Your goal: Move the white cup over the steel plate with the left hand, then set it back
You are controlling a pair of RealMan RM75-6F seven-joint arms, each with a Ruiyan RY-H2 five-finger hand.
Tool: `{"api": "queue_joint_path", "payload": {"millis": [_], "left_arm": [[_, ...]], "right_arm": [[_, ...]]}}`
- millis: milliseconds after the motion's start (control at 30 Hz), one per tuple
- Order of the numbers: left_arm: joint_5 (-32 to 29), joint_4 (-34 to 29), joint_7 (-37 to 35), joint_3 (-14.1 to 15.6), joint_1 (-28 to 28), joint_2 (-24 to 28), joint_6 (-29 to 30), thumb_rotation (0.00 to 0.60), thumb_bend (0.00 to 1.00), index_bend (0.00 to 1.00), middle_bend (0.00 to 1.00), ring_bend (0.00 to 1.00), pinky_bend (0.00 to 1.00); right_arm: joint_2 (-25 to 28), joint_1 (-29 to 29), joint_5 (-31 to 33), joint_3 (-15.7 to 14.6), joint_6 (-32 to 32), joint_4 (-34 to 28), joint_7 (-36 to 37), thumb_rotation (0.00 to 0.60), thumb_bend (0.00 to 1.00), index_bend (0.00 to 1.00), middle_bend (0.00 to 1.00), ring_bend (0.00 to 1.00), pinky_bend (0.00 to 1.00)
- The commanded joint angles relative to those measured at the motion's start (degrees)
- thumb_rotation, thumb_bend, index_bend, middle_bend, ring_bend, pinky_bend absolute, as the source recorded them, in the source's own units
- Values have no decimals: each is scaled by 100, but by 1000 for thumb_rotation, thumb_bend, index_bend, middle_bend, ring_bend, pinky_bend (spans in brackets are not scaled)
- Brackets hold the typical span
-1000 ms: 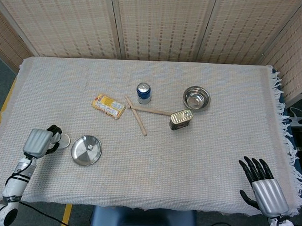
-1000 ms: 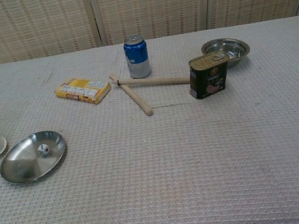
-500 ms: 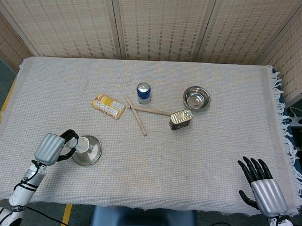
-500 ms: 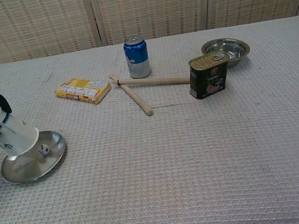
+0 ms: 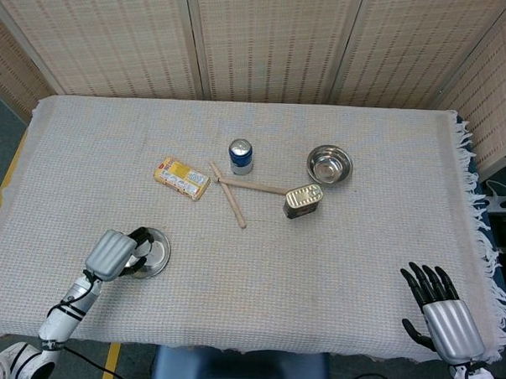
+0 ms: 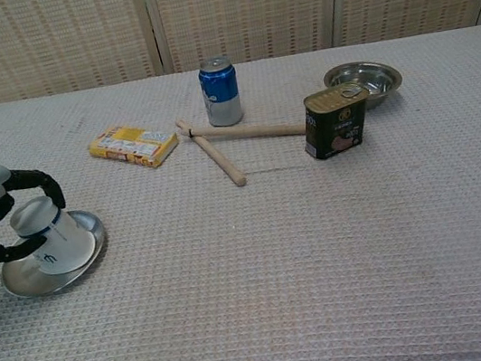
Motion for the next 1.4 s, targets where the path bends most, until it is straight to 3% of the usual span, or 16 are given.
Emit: {"api": "queue_joint_path", "payload": {"millis": [33,333,500,800,967,1400], "left_arm": [[-8,56,111,-4,31,-10,74,600,385,565,747,857,1000],[-283,35,711,-89,153,90,132,600,439,648,862,869,1000],[-450,-269,651,-104,158,284,-45,600,446,652,881,869,1000],[-316,-960,-228,93,54,749,-470,600,446,643,870,869,1000],[-182,-1019,-506,105,-5,839,-475,600,445,636,858,870,1000],[-305,-211,1169,-72,131,279,73,600,442,633,851,869,1000]], "right_arm": [[-4,1,2,-1,-5,0,-5,535,196,0,0,0,0],[-16,2,7,-7,-21,-6,-40,536,197,0,0,0,0],[-22,6,0,-18,-36,-3,-51,536,196,0,0,0,0],[-24,-1,-6,-19,-19,-3,-55,535,196,0,0,0,0],[-25,-1,-6,-20,-21,-2,-61,534,196,0,0,0,0],[-22,-8,-14,-33,-19,-10,-65,535,196,0,0,0,0]]}}
